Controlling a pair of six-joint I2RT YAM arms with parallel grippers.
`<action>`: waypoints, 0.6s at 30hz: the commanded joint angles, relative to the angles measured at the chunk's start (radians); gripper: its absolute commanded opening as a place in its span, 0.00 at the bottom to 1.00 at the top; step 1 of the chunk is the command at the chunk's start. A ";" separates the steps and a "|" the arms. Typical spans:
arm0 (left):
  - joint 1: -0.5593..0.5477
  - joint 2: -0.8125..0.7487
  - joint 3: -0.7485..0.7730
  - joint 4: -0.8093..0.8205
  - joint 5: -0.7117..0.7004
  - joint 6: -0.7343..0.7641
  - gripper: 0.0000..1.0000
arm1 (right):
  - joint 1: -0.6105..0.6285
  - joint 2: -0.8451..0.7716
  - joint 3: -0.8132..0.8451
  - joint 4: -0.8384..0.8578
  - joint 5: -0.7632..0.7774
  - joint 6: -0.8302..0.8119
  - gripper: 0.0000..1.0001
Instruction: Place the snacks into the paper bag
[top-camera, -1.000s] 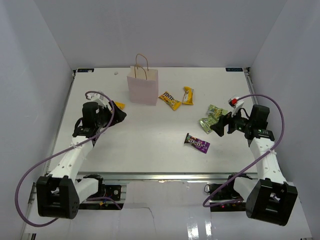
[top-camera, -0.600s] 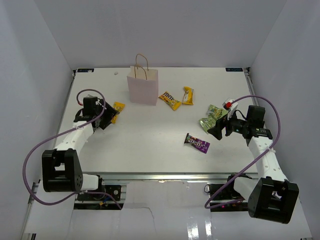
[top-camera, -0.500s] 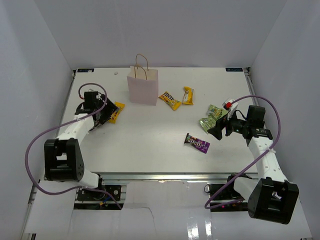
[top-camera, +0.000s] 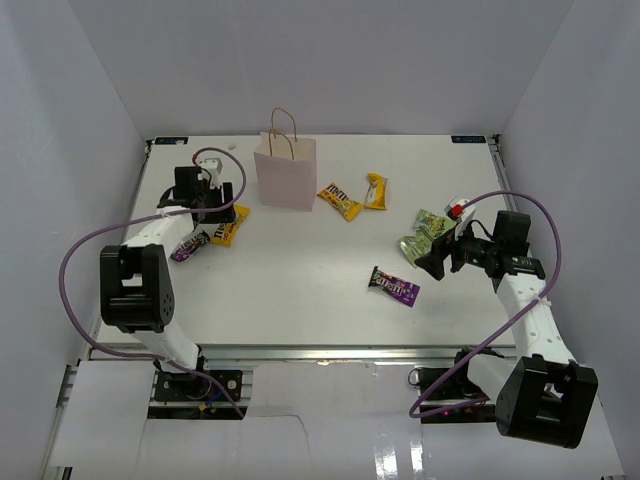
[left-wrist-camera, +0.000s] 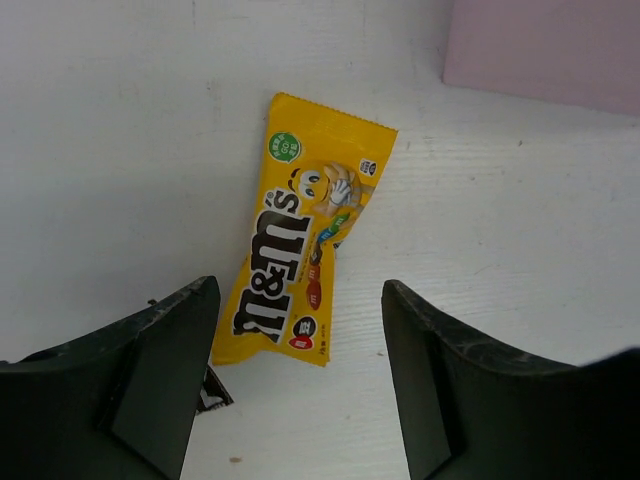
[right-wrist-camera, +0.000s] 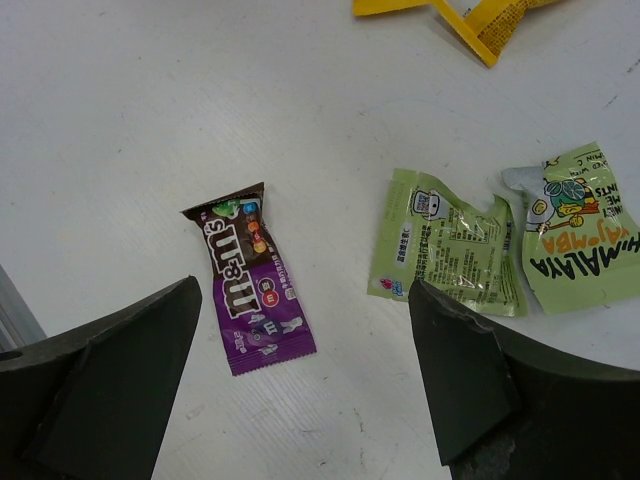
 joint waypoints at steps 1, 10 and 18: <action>-0.009 0.051 0.041 0.021 0.050 0.174 0.76 | 0.004 -0.005 0.029 0.005 -0.028 -0.011 0.90; -0.018 0.139 0.049 0.012 0.070 0.223 0.71 | 0.004 -0.010 0.029 0.006 -0.036 -0.012 0.90; -0.022 0.180 0.059 -0.011 0.029 0.188 0.56 | 0.004 -0.013 0.029 0.005 -0.038 -0.012 0.90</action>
